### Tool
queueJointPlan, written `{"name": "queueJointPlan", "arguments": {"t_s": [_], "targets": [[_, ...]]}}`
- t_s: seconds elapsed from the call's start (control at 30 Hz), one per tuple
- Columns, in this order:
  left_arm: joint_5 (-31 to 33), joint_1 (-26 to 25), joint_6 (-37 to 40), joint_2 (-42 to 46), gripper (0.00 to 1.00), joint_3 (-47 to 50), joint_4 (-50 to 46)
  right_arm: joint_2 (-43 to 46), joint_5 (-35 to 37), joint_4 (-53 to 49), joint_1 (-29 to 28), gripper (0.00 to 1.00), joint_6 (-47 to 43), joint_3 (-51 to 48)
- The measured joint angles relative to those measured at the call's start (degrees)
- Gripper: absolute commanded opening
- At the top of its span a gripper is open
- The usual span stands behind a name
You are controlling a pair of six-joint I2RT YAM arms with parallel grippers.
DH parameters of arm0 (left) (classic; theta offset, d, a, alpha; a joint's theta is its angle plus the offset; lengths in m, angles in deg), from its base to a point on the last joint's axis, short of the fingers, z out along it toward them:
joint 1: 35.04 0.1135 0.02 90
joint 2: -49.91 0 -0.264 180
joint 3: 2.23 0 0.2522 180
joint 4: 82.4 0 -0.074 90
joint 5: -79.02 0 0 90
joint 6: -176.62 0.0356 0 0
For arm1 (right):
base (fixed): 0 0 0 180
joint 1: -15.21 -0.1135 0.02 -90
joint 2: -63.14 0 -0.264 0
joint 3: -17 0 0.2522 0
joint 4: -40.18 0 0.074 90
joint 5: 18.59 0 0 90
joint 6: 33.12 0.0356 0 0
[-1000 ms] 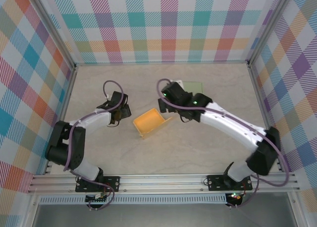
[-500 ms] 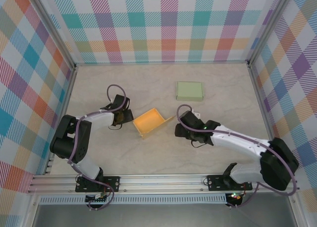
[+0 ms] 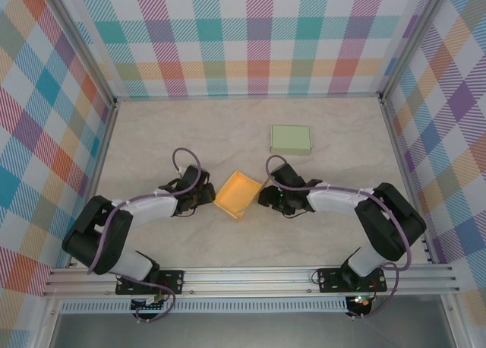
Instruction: Fold the paper box
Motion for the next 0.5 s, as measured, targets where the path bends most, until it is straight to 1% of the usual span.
{"name": "queueJointPlan", "arguments": {"t_s": [0.13,0.27,0.37,0.5], "targets": [[0.5,-6.0,-4.2,5.4,0.64,3.6,-0.5,-5.5,-6.2,2.1,3.9,0.61,-1.9,4.9],[1.2,-10.6,-7.6,7.8,0.66,5.4,1.6,-11.3,-10.0,4.5,6.6,0.61,-4.9,11.0],[1.8,-13.6,-9.1,6.6,0.66,5.4,4.6,-14.1,-9.6,4.8,8.2,0.62,-8.0,15.0],[2.6,-17.3,-9.8,2.2,0.66,4.1,8.3,-14.1,-6.9,3.2,11.8,0.64,-11.4,18.3]]}}
